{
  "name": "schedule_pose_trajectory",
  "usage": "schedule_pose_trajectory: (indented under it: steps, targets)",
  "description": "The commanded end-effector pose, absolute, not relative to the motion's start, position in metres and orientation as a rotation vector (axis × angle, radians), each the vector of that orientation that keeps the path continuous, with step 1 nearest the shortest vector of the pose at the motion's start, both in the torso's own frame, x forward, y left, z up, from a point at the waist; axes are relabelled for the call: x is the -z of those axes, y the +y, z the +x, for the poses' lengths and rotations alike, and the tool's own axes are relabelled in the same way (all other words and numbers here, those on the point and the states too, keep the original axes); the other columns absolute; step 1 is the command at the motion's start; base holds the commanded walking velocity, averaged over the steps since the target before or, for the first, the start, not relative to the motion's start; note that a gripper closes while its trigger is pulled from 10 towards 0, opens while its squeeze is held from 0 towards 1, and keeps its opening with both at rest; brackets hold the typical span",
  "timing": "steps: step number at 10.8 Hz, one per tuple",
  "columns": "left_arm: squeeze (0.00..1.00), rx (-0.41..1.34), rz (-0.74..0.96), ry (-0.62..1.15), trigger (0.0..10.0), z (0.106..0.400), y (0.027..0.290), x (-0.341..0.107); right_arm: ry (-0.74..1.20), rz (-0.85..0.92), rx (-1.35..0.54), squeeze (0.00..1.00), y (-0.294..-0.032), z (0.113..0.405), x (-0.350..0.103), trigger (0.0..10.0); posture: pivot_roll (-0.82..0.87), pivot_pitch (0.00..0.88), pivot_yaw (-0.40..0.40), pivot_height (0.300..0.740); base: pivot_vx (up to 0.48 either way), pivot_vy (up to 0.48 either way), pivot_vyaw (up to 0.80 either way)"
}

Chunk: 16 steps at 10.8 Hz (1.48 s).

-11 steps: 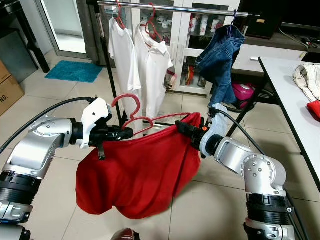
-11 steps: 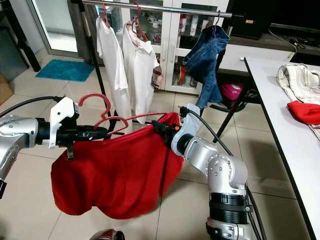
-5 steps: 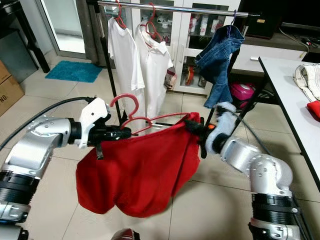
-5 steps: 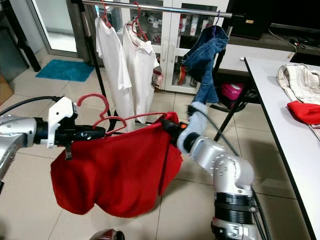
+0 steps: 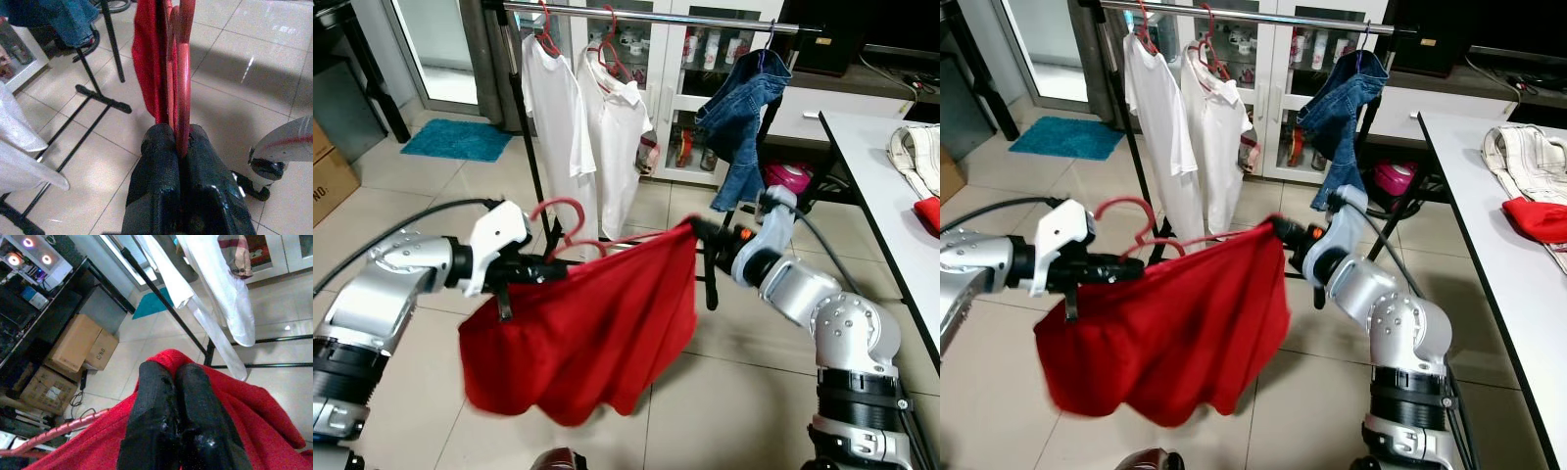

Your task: Hang hanger

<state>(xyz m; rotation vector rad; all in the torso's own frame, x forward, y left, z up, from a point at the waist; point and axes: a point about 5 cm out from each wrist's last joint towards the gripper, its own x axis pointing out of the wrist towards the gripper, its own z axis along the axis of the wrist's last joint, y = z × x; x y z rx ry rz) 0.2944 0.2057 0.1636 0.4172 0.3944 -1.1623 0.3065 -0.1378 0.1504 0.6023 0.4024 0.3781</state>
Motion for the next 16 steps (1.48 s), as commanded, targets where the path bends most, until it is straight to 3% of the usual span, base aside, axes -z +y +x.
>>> schedule_pose_trajectory:
  steps: [1,4,6,8,9,10,11,14,16]
  targets:
    - [0.0,1.197,0.413,0.405,0.0,0.29,0.199,-0.161,0.358,0.625,-0.372,0.0,-0.141,0.309,-0.159,0.0,-0.01,0.0,0.009,0.74,0.0,0.0,0.0]
    - [0.0,1.097,0.468,0.402,0.0,0.303,0.201,-0.154,0.376,0.622,-0.453,0.0,-0.127,0.302,-0.164,0.0,-0.02,0.0,0.011,0.74,0.0,0.0,0.0]
    - [0.0,1.197,0.435,0.446,0.0,0.295,0.195,-0.149,0.343,0.646,-0.456,0.0,-0.125,0.303,-0.17,0.0,-0.02,0.0,0.017,0.74,0.0,0.0,0.0]
    - [0.0,1.186,0.455,0.464,0.0,0.293,0.197,-0.144,0.343,0.647,-0.466,0.0,-0.124,0.303,-0.173,0.0,-0.03,0.0,0.017,0.74,0.0,0.0,0.0]
    - [0.0,1.177,0.44,0.424,0.0,0.296,0.196,-0.148,0.415,0.552,-0.478,0.0,-0.122,0.301,-0.166,5.9,-0.02,0.0,0.01,0.74,0.0,0.0,0.0]
    - [0.0,1.16,0.449,0.421,0.0,0.298,0.199,-0.149,0.43,0.499,-0.523,0.81,-0.12,0.297,-0.164,10.0,-0.02,0.0,0.007,0.74,0.0,0.0,0.0]
    - [0.0,1.146,0.455,0.419,0.0,0.299,0.203,-0.152,0.433,0.417,-0.517,1.0,-0.127,0.296,-0.161,10.0,-0.02,0.0,0.007,0.74,0.0,0.0,0.0]
    - [0.0,1.217,0.384,0.391,0.0,0.293,0.206,-0.164,0.323,0.284,-0.592,1.0,-0.146,0.297,-0.177,10.0,-0.02,0.0,0.011,0.74,0.0,0.0,0.0]
    - [0.0,1.29,0.368,0.384,0.0,0.287,0.207,-0.168,0.206,0.118,-0.828,1.0,-0.15,0.284,-0.197,10.0,-0.02,0.0,0.005,0.74,0.0,0.0,0.0]
